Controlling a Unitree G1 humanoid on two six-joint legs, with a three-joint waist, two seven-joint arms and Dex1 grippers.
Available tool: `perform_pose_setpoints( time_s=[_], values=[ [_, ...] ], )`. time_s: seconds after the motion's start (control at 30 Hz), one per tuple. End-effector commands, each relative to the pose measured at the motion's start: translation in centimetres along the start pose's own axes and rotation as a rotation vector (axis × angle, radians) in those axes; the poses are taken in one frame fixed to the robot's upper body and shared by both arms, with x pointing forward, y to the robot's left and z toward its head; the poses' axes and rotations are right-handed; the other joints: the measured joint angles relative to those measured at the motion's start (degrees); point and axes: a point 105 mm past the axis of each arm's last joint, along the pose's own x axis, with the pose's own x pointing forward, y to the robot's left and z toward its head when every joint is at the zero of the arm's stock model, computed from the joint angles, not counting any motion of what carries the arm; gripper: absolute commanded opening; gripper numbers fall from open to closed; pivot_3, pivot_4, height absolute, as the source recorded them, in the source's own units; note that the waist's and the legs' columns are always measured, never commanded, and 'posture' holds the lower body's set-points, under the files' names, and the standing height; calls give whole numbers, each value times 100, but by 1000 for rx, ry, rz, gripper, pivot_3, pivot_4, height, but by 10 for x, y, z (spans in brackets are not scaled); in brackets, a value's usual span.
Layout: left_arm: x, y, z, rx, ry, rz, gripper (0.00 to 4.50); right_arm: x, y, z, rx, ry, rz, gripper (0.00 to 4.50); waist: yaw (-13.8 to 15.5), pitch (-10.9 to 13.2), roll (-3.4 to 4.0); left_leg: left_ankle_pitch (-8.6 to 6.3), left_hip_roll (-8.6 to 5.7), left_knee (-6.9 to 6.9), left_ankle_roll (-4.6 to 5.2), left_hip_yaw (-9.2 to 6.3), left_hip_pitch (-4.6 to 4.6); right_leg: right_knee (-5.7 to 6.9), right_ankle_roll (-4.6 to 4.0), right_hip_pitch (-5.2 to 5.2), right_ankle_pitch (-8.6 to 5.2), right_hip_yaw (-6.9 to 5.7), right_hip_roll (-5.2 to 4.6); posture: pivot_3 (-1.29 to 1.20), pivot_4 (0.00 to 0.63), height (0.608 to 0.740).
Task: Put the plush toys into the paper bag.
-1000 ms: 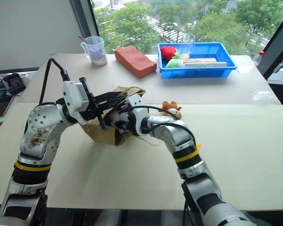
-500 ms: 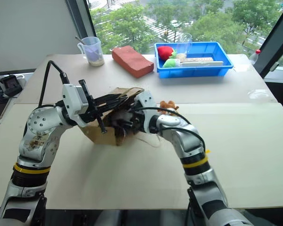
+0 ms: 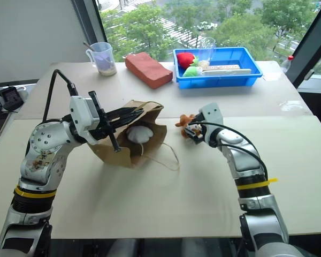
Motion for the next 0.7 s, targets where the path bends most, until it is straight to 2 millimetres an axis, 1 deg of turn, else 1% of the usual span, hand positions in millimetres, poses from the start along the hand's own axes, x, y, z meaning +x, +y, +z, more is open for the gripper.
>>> perform_pose_setpoints(
  time_s=[0.03,0.13,0.2,0.3,0.37,0.43,0.47,0.53,0.6,0.67,0.7],
  values=[
    [-2,8,15,59,-35,24,0,4,4,12,39,-43,28,4225,1,0,0,0,0,0,0,0,0,0,0,0,0,0,0,0,150,740],
    [-2,8,15,61,-35,29,0,4,3,14,36,-65,27,3235,37,0,0,0,-1,0,0,-1,0,0,0,1,0,0,0,0,150,740],
    [-3,7,15,59,-32,30,0,1,0,17,26,-87,22,2637,52,0,0,0,-1,0,0,-1,-1,-2,0,2,0,0,0,0,150,740],
    [-4,8,14,59,-27,33,0,-7,-1,22,15,-118,40,1542,54,0,0,0,-1,0,0,-1,-1,-3,0,3,0,0,0,0,150,740],
    [-5,9,14,58,-24,36,0,-17,3,30,39,-138,101,883,50,0,0,0,-1,0,0,-1,-1,-4,0,3,0,-1,0,0,150,740],
    [-5,10,13,58,-22,37,0,-34,15,38,73,-125,218,262,47,1,1,0,0,-1,0,-2,-1,-4,0,3,0,-1,0,0,150,740],
    [-5,10,13,59,-21,37,0,-40,20,39,80,-115,256,94,48,1,1,0,-1,-2,0,-1,-2,-4,0,2,0,-1,0,0,150,740],
    [-5,11,14,59,-22,38,0,-57,40,41,92,-77,394,76,49,0,1,-1,0,-2,1,-3,-2,-4,0,3,0,-2,0,0,150,740],
    [-4,12,15,60,-25,37,0,-69,56,44,114,-57,491,76,44,0,0,-1,1,-2,2,-5,-1,-5,0,7,0,-4,0,0,150,740],
    [-3,12,15,60,-27,35,0,-74,72,46,107,-40,568,76,34,1,0,-1,0,0,2,-5,0,-6,0,8,0,-3,0,0,150,740],
    [-3,11,15,60,-29,33,0,-74,81,45,101,-33,597,76,38,1,0,-1,0,1,2,-4,0,-6,0,8,0,-3,0,0,150,740]
  ],
)
